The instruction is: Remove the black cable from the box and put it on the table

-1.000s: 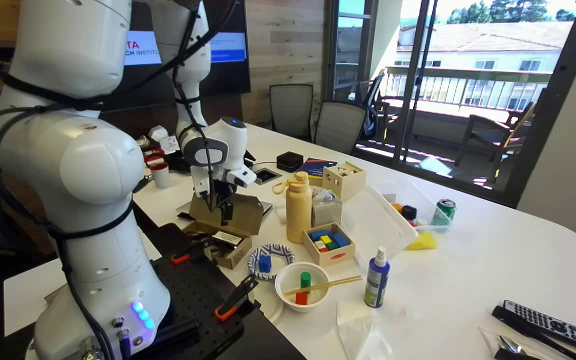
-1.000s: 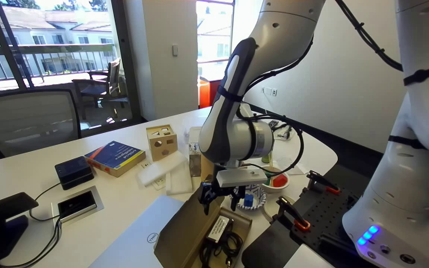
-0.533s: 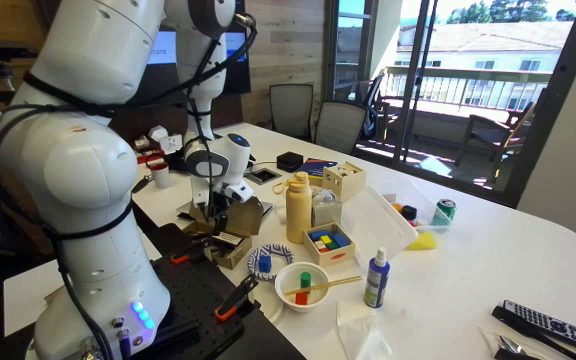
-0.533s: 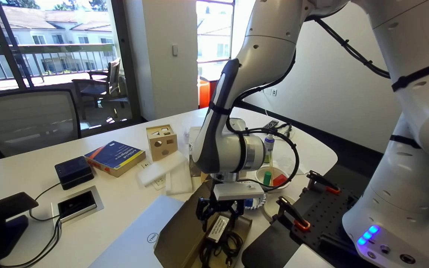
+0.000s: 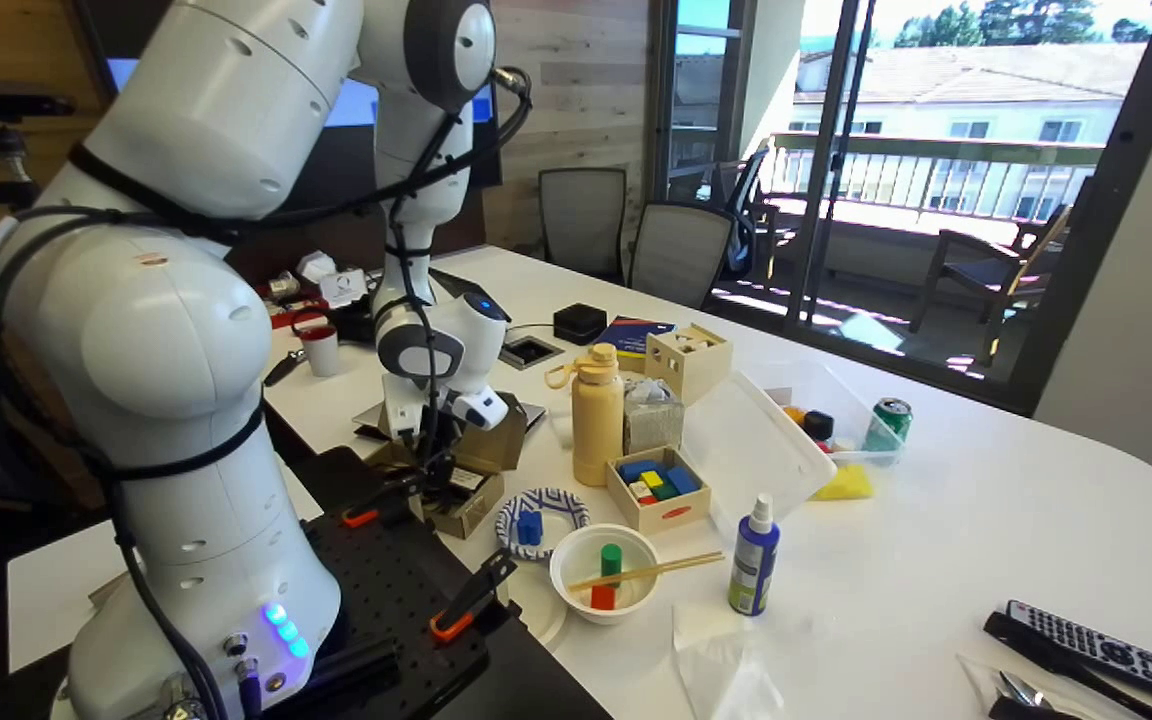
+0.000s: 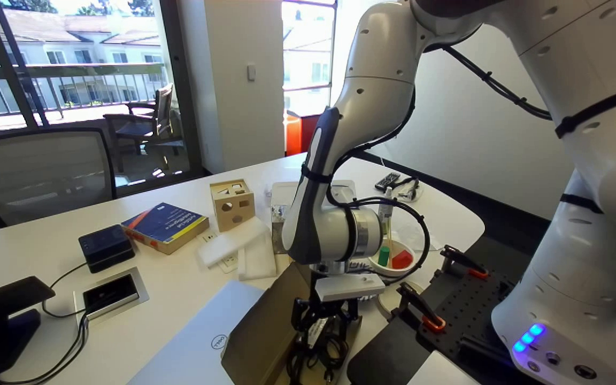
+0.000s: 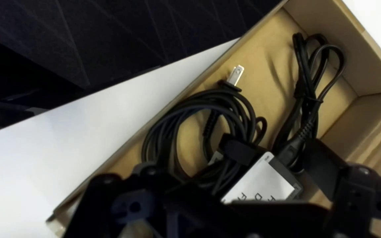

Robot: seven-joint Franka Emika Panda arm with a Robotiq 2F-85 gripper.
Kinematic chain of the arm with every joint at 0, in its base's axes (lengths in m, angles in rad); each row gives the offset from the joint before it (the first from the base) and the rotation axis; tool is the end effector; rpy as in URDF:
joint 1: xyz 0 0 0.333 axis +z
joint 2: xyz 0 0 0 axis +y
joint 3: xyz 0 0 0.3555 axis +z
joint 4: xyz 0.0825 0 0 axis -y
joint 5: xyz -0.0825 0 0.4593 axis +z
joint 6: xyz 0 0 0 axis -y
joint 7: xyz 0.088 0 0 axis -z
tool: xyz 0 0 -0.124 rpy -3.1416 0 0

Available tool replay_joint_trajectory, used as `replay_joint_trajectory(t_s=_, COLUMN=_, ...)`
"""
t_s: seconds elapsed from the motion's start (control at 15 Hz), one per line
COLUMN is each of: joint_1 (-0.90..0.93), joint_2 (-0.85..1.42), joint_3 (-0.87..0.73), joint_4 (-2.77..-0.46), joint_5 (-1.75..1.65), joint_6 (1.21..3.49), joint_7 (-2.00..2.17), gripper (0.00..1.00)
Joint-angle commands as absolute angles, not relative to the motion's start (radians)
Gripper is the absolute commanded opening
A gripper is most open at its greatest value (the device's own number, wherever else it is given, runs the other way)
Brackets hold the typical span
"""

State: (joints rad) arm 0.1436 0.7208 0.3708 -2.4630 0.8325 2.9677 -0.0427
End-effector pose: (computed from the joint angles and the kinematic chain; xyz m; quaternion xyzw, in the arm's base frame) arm 0.3562 0.2094 -0.0425 -0.9663 0.1695 0.1557 0.1154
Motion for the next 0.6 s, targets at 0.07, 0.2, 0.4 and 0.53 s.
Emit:
replay_joint_trajectory(t_s=0.07, joint_1=0.114, joint_2=0.793, joint_3=0.36, joint_4=-2.395, joint_5=0.718, joint_6=2.948, joint_7=-0.04, gripper=1.0)
replay_joint_trajectory(t_s=0.2, joint_1=0.097, joint_2=0.816, joint_3=0.365, joint_4=-2.369, joint_5=0.656, joint_6=2.955, joint_7=-0.032, gripper=1.0)
replay_joint_trajectory(t_s=0.4, joint_1=0.058, joint_2=0.854, joint_3=0.387, joint_4=-2.335, joint_5=0.575, joint_6=2.958, joint_7=-0.025, gripper=1.0)
replay_joint_trajectory(t_s=0.53, joint_1=0.029, joint_2=0.873, joint_3=0.408, joint_4=-2.323, joint_5=0.529, joint_6=2.959, joint_7=-0.02, gripper=1.0)
